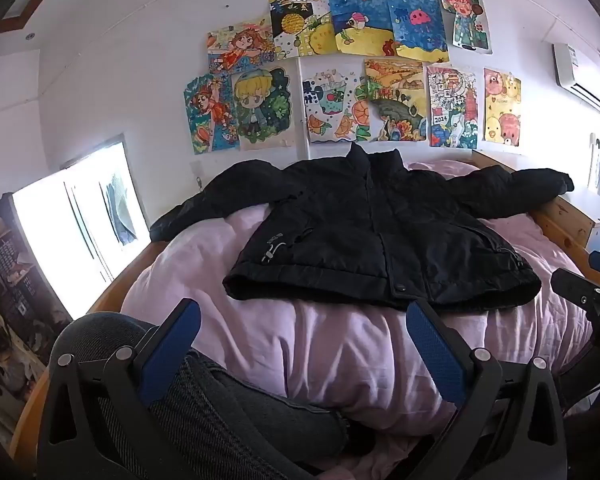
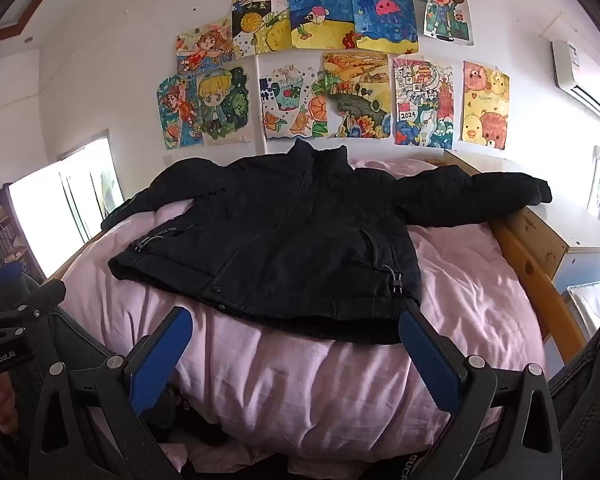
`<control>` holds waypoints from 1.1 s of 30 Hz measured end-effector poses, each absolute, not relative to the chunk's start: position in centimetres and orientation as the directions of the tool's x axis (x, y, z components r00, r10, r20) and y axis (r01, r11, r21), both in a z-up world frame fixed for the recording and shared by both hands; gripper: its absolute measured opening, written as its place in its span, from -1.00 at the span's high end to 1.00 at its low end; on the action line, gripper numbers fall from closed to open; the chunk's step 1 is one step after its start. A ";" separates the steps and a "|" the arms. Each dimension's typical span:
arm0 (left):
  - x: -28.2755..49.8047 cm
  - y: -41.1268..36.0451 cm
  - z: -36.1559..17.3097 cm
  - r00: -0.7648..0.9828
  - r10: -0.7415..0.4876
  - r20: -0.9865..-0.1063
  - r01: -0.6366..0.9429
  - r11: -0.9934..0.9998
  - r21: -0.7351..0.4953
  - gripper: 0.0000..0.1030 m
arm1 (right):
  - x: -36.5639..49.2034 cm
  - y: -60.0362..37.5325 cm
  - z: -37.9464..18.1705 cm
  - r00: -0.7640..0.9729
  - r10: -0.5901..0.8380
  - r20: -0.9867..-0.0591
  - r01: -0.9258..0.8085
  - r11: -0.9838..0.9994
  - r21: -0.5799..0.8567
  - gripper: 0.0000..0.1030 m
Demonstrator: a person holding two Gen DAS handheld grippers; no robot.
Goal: Fold large clothes
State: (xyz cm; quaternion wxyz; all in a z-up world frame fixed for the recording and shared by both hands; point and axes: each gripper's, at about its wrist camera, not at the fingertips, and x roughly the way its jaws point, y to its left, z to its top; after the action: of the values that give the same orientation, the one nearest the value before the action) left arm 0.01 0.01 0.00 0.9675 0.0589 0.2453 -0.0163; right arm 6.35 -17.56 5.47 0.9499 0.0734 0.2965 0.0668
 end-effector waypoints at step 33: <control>0.1 0.0 0.0 0.882 -0.007 -0.471 0.061 0.993 0.098 -0.96 | 6.1 -17.2 5.8 0.815 0.170 -0.554 -0.084 0.981 0.178 -1.00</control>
State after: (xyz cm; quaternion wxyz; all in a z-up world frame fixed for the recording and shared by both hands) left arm 0.08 -0.02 -0.04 0.9686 0.0551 0.2419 -0.0176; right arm 6.09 -17.17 5.75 0.9499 0.0725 0.2967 0.0670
